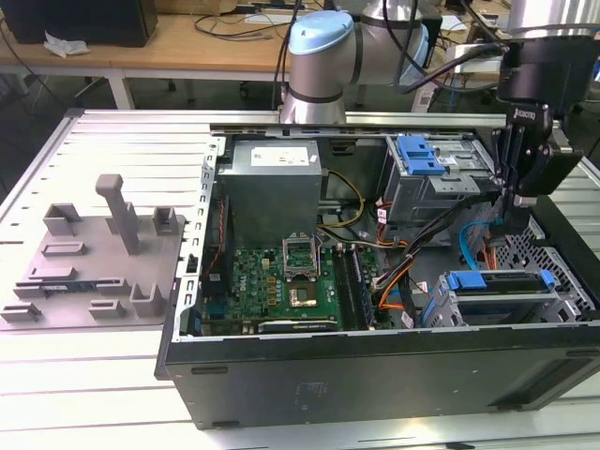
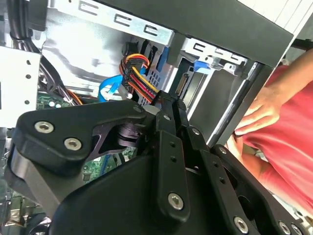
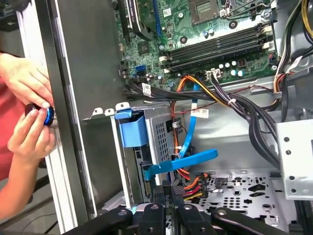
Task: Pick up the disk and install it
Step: 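Insert the first disk wire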
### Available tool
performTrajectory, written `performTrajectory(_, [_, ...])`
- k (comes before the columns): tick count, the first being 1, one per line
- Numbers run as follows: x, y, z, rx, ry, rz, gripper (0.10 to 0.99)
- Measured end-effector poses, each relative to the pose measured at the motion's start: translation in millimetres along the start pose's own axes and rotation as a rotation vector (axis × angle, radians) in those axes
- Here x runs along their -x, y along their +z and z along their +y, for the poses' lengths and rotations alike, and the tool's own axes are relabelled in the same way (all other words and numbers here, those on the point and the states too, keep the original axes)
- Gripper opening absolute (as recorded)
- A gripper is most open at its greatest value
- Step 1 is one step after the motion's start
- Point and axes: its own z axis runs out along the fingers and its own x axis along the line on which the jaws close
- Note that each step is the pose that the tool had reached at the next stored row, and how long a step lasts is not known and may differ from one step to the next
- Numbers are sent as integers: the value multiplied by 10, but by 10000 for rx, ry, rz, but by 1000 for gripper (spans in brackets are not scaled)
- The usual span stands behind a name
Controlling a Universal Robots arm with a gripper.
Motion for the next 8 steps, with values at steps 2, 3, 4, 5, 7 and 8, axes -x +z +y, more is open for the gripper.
performTrajectory(2, [-87,24,-24,46,8,-273,169])
performTrajectory(3, [-122,33,-36,63,10,-359,169])
performTrajectory(4, [-138,38,-42,72,10,-402,169])
performTrajectory(5, [-155,43,-49,83,10,-451,169])
performTrajectory(7, [-195,51,-68,118,11,-608,169])
performTrajectory(8, [-209,53,-75,131,13,-670,169])
